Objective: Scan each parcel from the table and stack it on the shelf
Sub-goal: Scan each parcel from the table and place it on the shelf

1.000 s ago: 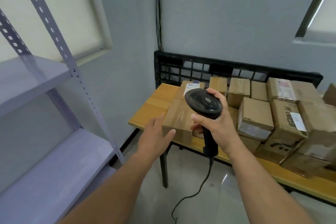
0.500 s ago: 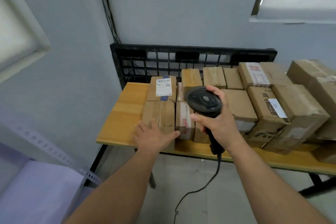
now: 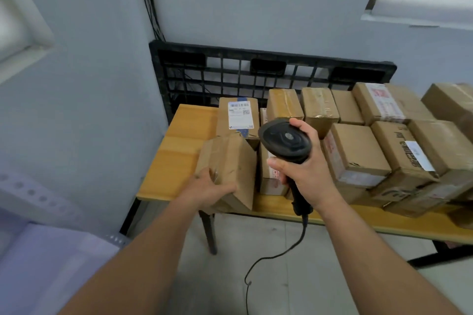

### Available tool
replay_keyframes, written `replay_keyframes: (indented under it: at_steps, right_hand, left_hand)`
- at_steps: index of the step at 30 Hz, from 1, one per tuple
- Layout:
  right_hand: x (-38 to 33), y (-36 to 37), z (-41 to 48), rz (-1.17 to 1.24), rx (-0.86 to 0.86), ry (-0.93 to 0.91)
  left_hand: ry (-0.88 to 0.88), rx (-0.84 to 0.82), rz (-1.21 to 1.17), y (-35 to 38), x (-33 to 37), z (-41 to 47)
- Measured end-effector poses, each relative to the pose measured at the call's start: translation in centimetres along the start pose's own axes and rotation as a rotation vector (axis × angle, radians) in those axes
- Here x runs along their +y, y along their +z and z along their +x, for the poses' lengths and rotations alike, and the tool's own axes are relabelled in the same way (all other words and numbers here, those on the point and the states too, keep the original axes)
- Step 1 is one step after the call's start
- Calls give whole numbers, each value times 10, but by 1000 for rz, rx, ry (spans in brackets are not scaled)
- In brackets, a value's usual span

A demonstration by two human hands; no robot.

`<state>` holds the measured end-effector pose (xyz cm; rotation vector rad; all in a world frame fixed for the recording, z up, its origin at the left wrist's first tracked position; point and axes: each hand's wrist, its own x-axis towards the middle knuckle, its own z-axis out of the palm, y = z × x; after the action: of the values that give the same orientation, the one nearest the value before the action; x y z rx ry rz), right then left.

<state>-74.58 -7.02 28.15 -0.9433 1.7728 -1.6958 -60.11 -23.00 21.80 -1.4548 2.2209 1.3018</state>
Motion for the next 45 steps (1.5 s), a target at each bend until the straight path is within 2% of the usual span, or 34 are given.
replay_keyframes:
  at_steps: [4, 6, 9, 13, 18, 21, 24, 27, 28, 31, 34, 37, 40, 43, 45]
  right_hand:
    - [2, 13, 0, 1, -11, 11]
    - [0, 18, -1, 16, -15, 15]
    - [0, 24, -2, 29, -19, 36]
    - [-5, 32, -7, 16, -1, 30]
    - [-9, 44, -16, -58, 17, -8]
    - [-8, 47, -19, -66, -9, -2]
    - [-6, 46, -24, -56, -5, 1]
    - [-4, 43, -28, -47, -17, 9]
    - [-3, 42, -30, -43, -23, 11]
    - [-4, 38, -36, -37, -41, 16]
    - [-8, 30, -40, 27, -45, 46]
    - [-10, 21, -42, 199, -37, 105]
    - [-12, 12, -44, 301, -72, 161]
    - [-14, 7, -46, 326, -110, 161]
    - [-13, 4, -48, 344, -113, 142]
  left_hand:
    - [28, -131, -284, -17, -29, -13]
    - [12, -100, -347, -21, -37, -17]
    - [59, 45, -366, -30, -43, -20]
    - [133, 211, -123, -37, -41, -19]
    - [-57, 246, 419, -35, -16, -16]
    - [-94, 276, 521, -38, -11, -18]
    - [-107, 240, 242, -55, -31, -10]
    - [-54, 143, -464, -65, -52, -18]
    - [-11, 107, -634, -64, -57, -24]
    - [151, 10, -900, -54, -66, -35]
    - [251, -100, -1061, -42, -63, -44]
    - [335, -203, -1164, -29, -59, -50]
    - [351, -276, -1242, -16, -54, -55]
    - [320, -244, -1238, -7, -46, -62]
    - [315, -133, -1093, -3, -38, -64]
